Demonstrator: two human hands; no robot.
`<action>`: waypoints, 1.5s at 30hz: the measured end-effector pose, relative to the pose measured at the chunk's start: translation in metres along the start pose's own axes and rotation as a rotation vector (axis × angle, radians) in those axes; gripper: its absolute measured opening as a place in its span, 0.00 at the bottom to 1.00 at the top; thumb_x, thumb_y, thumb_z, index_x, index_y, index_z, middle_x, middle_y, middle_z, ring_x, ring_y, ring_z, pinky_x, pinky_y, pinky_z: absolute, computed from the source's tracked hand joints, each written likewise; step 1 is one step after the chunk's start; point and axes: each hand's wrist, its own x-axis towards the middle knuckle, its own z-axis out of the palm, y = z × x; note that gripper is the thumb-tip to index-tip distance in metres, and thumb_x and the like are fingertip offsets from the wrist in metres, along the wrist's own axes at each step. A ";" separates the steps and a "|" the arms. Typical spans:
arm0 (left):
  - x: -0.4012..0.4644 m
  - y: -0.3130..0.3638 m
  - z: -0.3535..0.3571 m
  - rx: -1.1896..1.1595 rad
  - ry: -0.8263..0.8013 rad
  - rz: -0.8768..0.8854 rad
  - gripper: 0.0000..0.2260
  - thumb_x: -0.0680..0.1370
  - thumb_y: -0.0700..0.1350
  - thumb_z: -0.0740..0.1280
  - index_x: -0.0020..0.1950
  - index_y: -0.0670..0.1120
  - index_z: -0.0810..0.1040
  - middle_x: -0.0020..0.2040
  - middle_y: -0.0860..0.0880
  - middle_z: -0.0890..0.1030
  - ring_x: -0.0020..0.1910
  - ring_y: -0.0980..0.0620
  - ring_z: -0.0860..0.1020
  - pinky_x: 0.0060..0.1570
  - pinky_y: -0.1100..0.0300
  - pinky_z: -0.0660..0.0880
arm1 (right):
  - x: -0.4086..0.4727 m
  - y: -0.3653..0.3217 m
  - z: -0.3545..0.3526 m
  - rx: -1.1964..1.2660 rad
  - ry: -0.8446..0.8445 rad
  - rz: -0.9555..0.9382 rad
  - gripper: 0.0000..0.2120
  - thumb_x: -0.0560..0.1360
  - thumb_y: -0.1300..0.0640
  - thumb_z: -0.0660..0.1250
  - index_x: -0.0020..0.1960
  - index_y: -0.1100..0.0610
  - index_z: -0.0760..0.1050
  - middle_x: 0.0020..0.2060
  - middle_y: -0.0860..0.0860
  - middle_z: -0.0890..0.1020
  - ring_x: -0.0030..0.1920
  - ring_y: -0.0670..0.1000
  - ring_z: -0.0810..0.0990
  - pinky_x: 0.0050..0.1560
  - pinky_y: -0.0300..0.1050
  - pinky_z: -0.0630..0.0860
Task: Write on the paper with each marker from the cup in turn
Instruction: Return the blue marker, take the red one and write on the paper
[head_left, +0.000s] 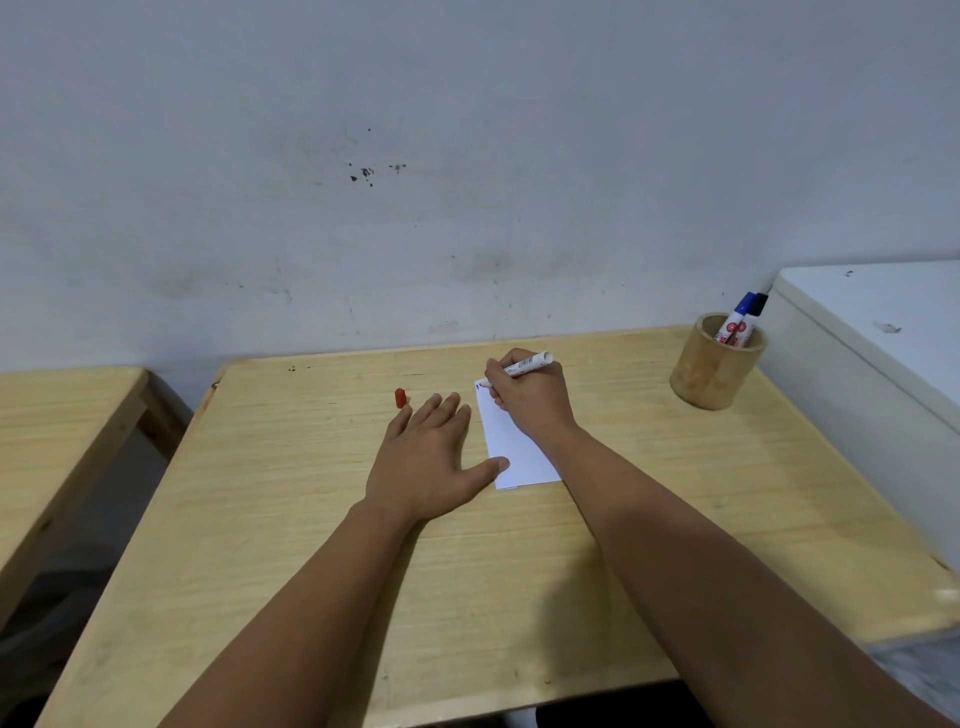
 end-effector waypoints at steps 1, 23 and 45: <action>0.000 0.000 0.000 -0.001 0.003 -0.001 0.42 0.73 0.77 0.55 0.78 0.51 0.69 0.82 0.52 0.64 0.82 0.53 0.57 0.79 0.48 0.49 | 0.000 -0.001 0.000 -0.006 -0.001 -0.002 0.13 0.72 0.45 0.70 0.35 0.51 0.81 0.33 0.51 0.88 0.40 0.59 0.88 0.47 0.66 0.86; 0.011 -0.010 -0.039 -0.064 0.382 -0.231 0.19 0.78 0.56 0.66 0.66 0.50 0.81 0.62 0.46 0.79 0.60 0.39 0.75 0.55 0.45 0.74 | -0.005 -0.068 -0.064 0.519 0.077 0.126 0.16 0.86 0.49 0.64 0.50 0.54 0.87 0.34 0.52 0.82 0.24 0.47 0.69 0.26 0.38 0.66; 0.058 0.082 -0.111 -1.393 0.174 -0.480 0.05 0.78 0.39 0.73 0.47 0.38 0.86 0.42 0.43 0.86 0.43 0.48 0.83 0.50 0.55 0.81 | -0.075 -0.077 -0.125 0.206 -0.013 -0.147 0.04 0.77 0.64 0.79 0.52 0.61 0.89 0.38 0.46 0.86 0.27 0.36 0.77 0.29 0.29 0.71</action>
